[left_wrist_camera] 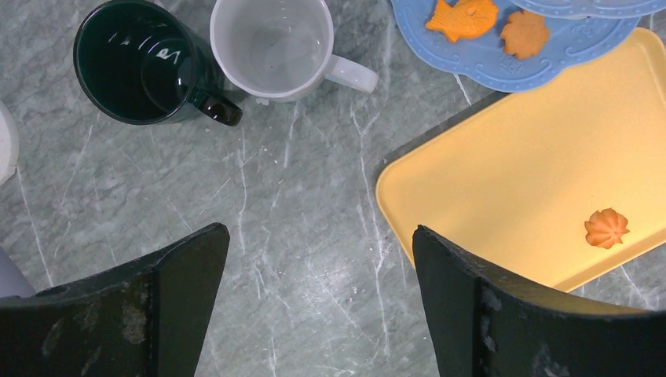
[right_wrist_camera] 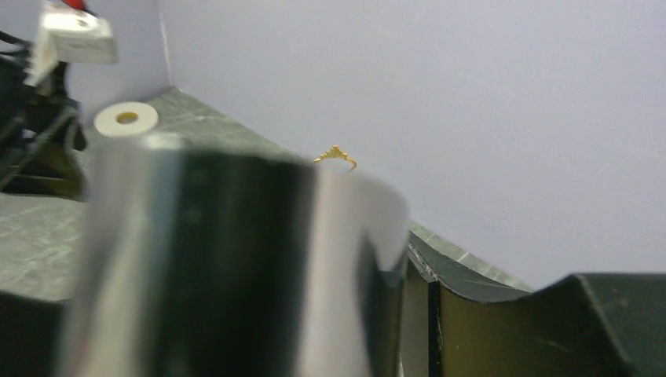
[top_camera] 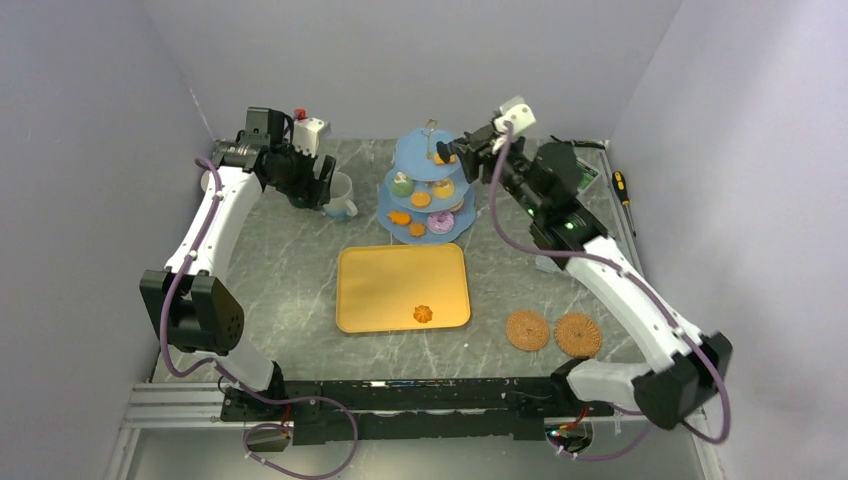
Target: Serve the afternoon tea
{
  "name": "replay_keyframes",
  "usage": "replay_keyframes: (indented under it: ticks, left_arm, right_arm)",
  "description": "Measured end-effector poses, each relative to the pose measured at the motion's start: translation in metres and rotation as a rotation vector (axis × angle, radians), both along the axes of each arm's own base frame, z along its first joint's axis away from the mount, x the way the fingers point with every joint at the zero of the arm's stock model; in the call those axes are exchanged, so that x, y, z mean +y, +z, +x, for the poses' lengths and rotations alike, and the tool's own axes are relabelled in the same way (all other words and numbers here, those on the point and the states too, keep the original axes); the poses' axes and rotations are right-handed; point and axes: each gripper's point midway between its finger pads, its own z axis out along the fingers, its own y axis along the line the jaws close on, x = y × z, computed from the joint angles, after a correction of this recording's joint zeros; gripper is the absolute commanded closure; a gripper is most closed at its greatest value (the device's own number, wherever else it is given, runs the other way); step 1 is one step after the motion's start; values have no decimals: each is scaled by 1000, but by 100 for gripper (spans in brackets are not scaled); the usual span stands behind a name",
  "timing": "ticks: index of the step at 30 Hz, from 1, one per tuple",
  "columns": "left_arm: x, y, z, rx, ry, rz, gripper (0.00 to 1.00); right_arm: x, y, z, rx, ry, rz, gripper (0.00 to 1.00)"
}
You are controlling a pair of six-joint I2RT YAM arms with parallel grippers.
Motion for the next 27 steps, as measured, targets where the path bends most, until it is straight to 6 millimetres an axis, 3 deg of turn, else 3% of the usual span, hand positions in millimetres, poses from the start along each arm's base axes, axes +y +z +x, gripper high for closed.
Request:
replay_keyframes:
  ticks: [3, 6, 9, 16, 19, 27]
  left_arm:
    - [1, 0, 0, 0, 2, 1, 7]
    - [2, -1, 0, 1, 5, 1, 7]
    - [2, -2, 0, -1, 6, 0, 7]
    - [4, -2, -1, -4, 11, 1, 7]
    - [5, -2, -1, -5, 13, 1, 7]
    - [7, -2, -1, -3, 18, 0, 7]
  right_arm:
    - [-8, 17, -31, -34, 27, 40, 41]
    - [-5, 14, -54, -30, 62, 52, 41]
    - [15, -19, -75, 38, 126, 27, 41]
    - [57, -135, -130, 279, 240, -122, 42]
    - [62, -162, -149, 338, 252, -143, 42]
    - [68, -201, -180, 436, 261, -148, 42]
